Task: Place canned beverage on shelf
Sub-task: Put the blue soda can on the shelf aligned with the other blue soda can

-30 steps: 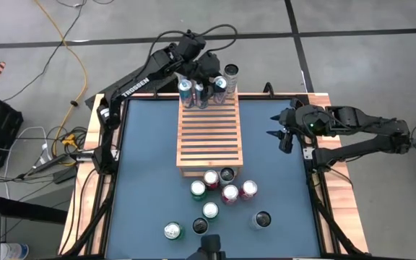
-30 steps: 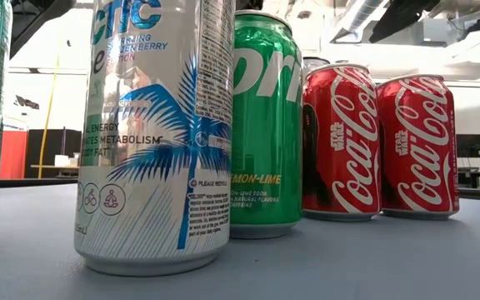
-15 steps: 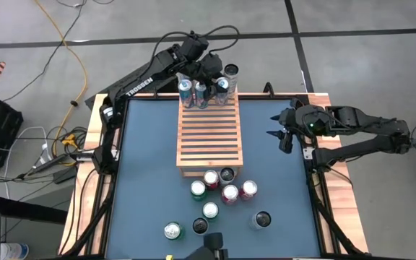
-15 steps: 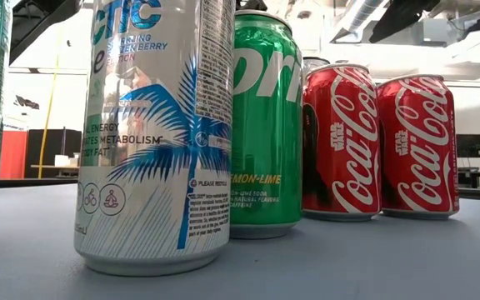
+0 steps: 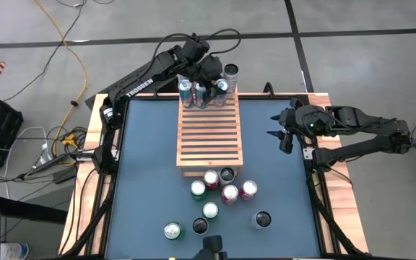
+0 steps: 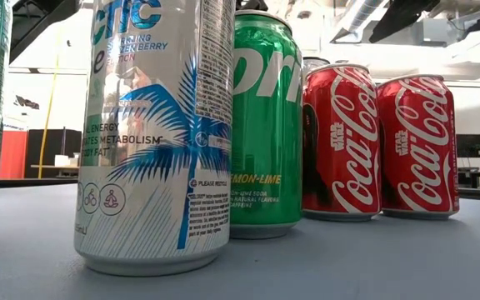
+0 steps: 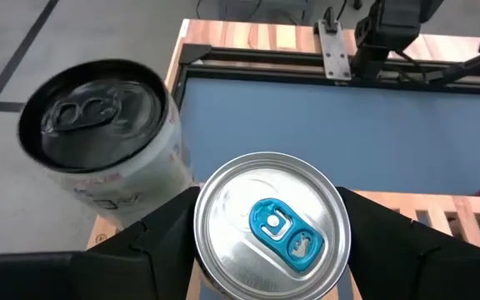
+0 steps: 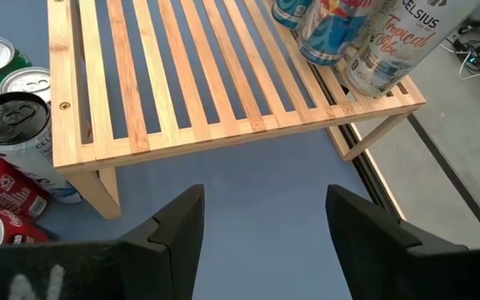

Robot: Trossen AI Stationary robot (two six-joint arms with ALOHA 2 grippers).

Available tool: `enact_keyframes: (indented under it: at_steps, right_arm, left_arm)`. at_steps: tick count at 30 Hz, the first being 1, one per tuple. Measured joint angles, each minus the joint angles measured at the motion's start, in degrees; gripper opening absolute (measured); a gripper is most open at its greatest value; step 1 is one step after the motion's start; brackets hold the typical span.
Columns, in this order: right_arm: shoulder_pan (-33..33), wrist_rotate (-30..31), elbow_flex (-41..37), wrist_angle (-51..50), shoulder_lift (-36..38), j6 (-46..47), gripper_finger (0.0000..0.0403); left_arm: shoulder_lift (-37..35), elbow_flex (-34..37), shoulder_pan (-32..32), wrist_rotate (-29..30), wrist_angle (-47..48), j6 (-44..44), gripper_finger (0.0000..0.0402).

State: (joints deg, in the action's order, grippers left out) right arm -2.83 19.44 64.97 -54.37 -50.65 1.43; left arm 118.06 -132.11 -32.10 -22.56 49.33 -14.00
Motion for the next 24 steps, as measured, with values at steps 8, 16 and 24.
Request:
enact_keyframes:
  at_steps: [8,16,24]
  right_arm:
    - [0.0,0.02,0.0,0.0,0.0,0.0,0.0232]
    - [0.0,0.02,0.0,-0.01,0.0,0.02,0.0232]
    - [0.0,0.02,0.0,-0.01,0.0,0.04,0.0232]
  left_arm:
    - [0.0,0.02,0.96,2.62,0.88,-1.26,0.0241]
    - [0.08,0.02,0.98,2.3,0.5,-1.27,0.025]
    - [0.09,0.02,0.96,2.87,0.47,-0.28,0.0251]
